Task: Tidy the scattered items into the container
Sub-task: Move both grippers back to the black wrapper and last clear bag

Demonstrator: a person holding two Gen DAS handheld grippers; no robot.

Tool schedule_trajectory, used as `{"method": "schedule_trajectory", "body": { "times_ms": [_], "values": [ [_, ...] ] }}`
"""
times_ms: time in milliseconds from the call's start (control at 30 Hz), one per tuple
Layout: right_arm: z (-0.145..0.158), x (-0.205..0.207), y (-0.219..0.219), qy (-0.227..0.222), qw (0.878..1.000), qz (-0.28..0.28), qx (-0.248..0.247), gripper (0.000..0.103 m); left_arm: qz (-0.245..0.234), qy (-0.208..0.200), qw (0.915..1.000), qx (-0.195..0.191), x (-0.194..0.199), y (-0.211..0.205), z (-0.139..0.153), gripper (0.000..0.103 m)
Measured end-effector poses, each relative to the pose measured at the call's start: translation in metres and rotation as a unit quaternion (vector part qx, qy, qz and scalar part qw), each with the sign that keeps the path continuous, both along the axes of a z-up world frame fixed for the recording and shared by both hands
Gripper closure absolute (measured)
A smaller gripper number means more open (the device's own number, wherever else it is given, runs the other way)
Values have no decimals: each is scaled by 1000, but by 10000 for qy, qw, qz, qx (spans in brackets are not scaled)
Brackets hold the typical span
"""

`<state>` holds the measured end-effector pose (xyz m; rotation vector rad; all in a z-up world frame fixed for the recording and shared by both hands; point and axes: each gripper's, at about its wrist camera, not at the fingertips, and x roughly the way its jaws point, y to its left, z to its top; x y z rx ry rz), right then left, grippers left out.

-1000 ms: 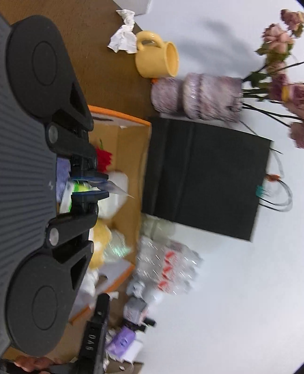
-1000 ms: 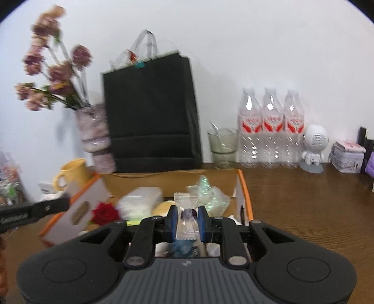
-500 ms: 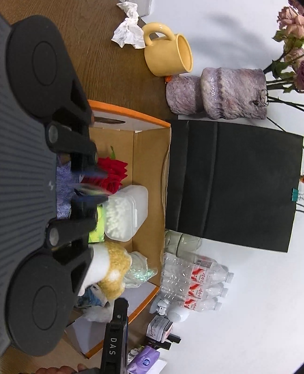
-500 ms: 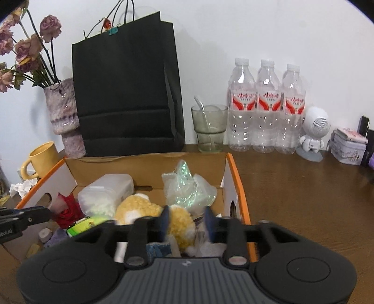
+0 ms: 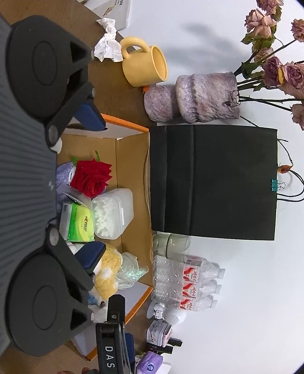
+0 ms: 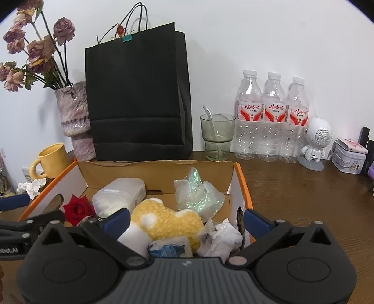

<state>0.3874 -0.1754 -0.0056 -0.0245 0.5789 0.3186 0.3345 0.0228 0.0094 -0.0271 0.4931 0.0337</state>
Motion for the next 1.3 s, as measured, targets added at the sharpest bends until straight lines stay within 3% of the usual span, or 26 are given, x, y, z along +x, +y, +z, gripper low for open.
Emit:
{"method": "schedule_trajectory", "body": {
  "times_ms": [367,633,800,933,1033,1133,1200,1300],
  "values": [
    [13,-18,-1,-150,9999,16,2,0,126,-87,9998,-107,-11,4,10,0],
    [31,-76,-20,-585,9980,61,214,0,37,-338,9992,-231,-55,10,24,0],
    [18,-116,-31,-473,9981,400,69,2,-7,-324,9992,-236,-88,17,18,0],
    [-8,-125,-28,19,9978,656,81,17,-34,-184,9989,-422,-108,22,3,0],
    [-25,-119,-16,335,9966,752,0,22,-67,-88,9984,-549,-117,22,-7,0],
    [-43,-106,-7,563,9963,649,-75,36,-94,-3,9983,-579,-120,22,-16,0],
    [-54,-97,-6,731,9957,568,54,39,-141,59,9982,-585,-119,20,-20,0],
    [-61,-88,-6,873,9943,517,319,53,-226,129,9981,-564,-119,16,-25,0]
  ]
}}
